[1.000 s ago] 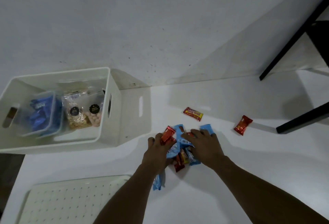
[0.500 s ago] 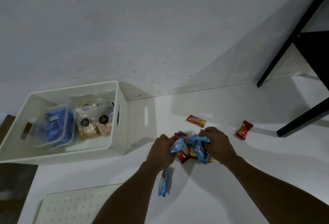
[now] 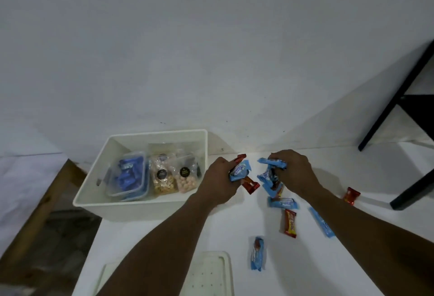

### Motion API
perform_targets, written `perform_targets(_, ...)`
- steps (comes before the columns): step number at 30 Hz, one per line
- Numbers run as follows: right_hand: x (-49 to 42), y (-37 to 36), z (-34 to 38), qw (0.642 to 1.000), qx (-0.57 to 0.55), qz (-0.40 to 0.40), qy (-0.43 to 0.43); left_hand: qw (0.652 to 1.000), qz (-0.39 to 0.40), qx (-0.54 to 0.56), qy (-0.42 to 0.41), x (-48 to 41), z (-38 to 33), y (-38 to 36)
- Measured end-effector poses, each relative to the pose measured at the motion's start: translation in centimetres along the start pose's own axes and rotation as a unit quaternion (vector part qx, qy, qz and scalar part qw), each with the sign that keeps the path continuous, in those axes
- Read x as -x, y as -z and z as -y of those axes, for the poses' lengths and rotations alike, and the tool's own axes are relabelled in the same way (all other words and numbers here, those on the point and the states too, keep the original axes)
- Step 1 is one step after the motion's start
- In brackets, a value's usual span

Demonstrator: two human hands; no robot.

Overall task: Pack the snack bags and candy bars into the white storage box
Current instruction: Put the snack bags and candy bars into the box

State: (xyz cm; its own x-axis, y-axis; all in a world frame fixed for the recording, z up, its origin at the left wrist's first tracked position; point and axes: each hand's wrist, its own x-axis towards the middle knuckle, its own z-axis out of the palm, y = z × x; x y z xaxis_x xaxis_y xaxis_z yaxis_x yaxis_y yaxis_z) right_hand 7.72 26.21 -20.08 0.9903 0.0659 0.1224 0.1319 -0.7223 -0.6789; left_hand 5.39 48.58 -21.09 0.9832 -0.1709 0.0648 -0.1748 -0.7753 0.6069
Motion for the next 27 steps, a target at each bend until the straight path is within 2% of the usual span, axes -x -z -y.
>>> perform_targets(7, -2.7, -5.4, 13.7, 0.993, -0.086, -0.02, 0.076, 0.994, -0.084, -0.043, 0.048, 1.8, 8.5, 11.9)
perform_targets(11, -3.5, -11.2, 18.5, 0.99, -0.112, -0.003, 0.089, 0.992, -0.08, -0.011, 0.093, 3.2, 14.3, 15.0)
perform_targets(14, -4.0, -15.7, 19.1, 0.993, -0.094, 0.015, 0.068, 0.991, -0.06, 0.005, 0.117, 3.7, 17.4, 15.1)
perform_targets(17, -4.5, -18.6, 18.3, 0.996, -0.079, 0.044, 0.005, 0.991, -0.033, 0.009, 0.126, 3.3, 19.4, 14.3)
perform_targets(20, -4.7, -19.8, 17.8, 0.994, -0.052, 0.086, -0.041, 0.993, 0.01, 0.018, 0.119, 2.5, 20.5, 13.6)
perform_targets(23, -4.5, -19.8, 17.8, 0.987, -0.077, 0.113, -0.078, 0.991, 0.065, 0.02, 0.113, 1.9, 21.1, 13.1)
perform_targets(27, -4.5, -19.7, 17.4, 0.984, -0.058, 0.144, -0.087, 0.987, 0.096, 0.04, 0.122, 1.8, 21.4, 12.5)
